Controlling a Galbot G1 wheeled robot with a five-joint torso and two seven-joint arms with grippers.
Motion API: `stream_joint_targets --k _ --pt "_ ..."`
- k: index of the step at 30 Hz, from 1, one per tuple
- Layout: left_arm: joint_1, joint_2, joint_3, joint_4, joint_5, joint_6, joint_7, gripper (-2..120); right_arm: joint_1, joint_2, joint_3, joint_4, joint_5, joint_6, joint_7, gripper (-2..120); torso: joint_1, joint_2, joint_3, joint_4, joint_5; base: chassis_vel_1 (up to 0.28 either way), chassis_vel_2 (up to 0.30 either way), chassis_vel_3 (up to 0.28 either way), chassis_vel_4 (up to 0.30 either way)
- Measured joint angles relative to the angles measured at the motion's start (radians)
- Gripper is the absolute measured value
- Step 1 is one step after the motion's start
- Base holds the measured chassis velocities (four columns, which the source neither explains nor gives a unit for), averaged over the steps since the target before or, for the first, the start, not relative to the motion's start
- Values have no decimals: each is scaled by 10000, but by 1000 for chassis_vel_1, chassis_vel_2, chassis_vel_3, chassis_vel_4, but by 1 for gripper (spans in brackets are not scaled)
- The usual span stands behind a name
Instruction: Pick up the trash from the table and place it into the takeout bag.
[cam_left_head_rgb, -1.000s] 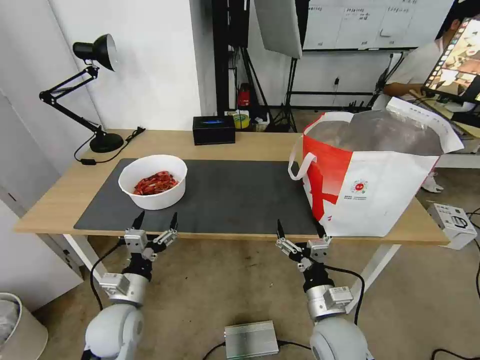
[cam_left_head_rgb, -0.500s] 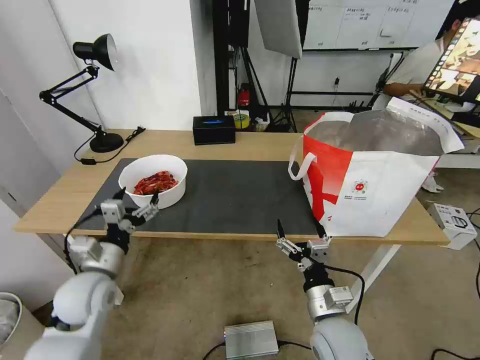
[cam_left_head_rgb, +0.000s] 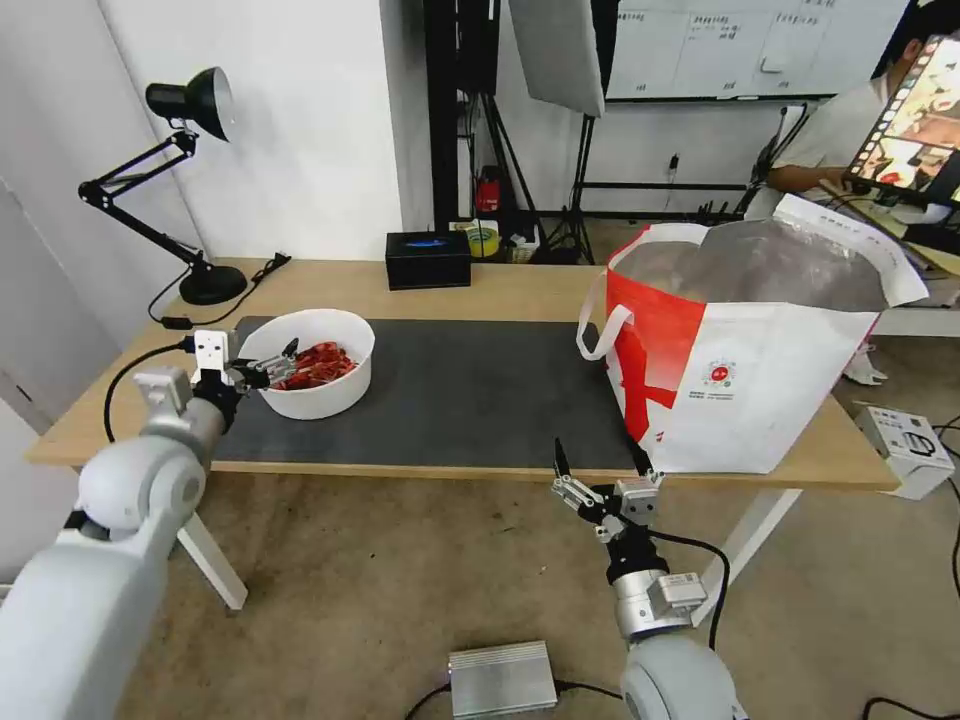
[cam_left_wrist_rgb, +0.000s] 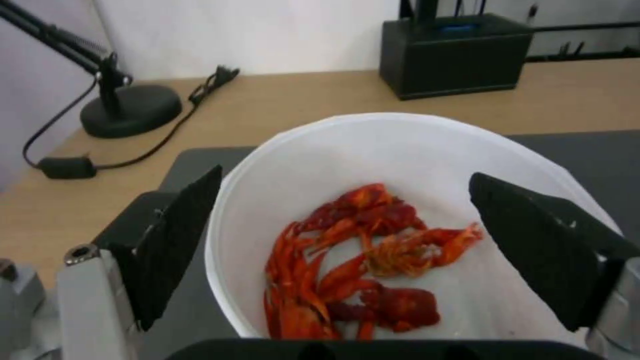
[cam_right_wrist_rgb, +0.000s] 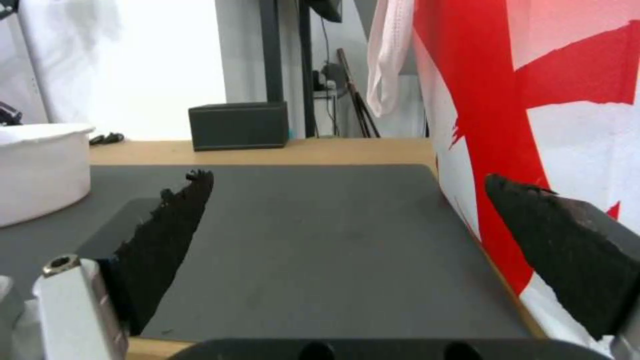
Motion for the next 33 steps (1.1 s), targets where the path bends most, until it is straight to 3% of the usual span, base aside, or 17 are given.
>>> stream_joint_targets --k 1,4,9,21,33 --pt "0 0 0 0 0 0 0 100 0 0 0 0 0 0 0 100 0 0 0 0 0 0 0 0 0" --pt "-918 68 260 493 -713 893 -479 100 0 0 0 0 0 -1 0 100 -1 0 0 0 1 0 0 0 0" --pt "-1838 128 558 1089 -1572 1512 -1183 100 0 0 0 1 0 -2 0 100 0 1 0 -2 3 0 0 0 0" --pt "-2486 55 1124 2386 -1796 1502 -1305 100 0 0 0 1 0 -2 0 100 -2 0 -1 0 0 0 0 0 0" --pt "-3216 68 1967 3543 -1435 1441 -983 100 0 0 0 1 0 -2 0 100 -1 1 -1 -1 1 0 0 0 0"
